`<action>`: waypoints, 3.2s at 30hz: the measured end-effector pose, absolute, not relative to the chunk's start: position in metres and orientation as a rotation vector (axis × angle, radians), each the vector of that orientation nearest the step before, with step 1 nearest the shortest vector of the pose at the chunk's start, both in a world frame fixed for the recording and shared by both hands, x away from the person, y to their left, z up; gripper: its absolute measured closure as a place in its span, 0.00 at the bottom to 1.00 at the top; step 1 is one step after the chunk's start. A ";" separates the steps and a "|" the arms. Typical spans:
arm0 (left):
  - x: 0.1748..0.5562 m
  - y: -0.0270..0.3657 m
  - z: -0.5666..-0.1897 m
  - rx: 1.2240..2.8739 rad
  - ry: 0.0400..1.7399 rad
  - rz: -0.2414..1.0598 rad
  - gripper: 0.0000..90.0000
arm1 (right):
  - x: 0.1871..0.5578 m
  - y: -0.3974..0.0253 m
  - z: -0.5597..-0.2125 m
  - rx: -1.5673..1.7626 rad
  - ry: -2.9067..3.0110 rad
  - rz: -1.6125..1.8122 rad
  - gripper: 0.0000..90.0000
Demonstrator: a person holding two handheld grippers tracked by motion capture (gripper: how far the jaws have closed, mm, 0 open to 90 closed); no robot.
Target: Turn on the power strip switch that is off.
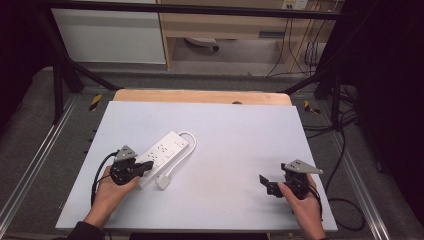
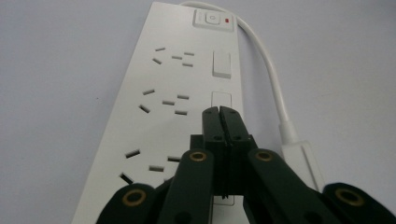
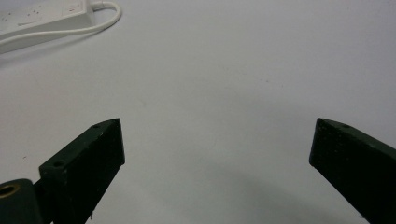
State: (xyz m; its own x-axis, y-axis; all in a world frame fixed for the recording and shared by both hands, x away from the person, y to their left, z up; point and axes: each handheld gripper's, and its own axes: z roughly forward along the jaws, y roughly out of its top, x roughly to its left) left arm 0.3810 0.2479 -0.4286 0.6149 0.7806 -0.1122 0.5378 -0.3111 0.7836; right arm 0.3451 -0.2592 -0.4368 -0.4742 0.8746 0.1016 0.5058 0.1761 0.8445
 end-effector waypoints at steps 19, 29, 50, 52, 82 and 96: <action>0.380 0.244 -0.432 2.028 1.024 0.363 1.00 | 0.345 -0.259 -0.437 1.303 2.055 1.219 0.04; 0.380 0.238 -0.434 2.037 1.013 0.365 1.00 | 0.345 -0.259 -0.437 1.303 2.059 1.214 0.04; 0.379 0.247 -0.432 2.028 1.042 0.366 1.00 | 0.346 -0.258 -0.438 1.303 2.063 1.211 0.04; 0.379 0.246 -0.433 2.034 1.036 0.370 1.00 | 0.346 -0.258 -0.438 1.303 2.065 1.209 0.04; 0.386 0.234 -0.423 2.006 0.990 0.366 1.00 | 0.346 -0.259 -0.438 1.300 2.064 1.212 0.04; 0.387 0.236 -0.420 1.982 1.000 0.380 0.92 | 0.346 -0.259 -0.438 1.297 2.065 1.212 0.04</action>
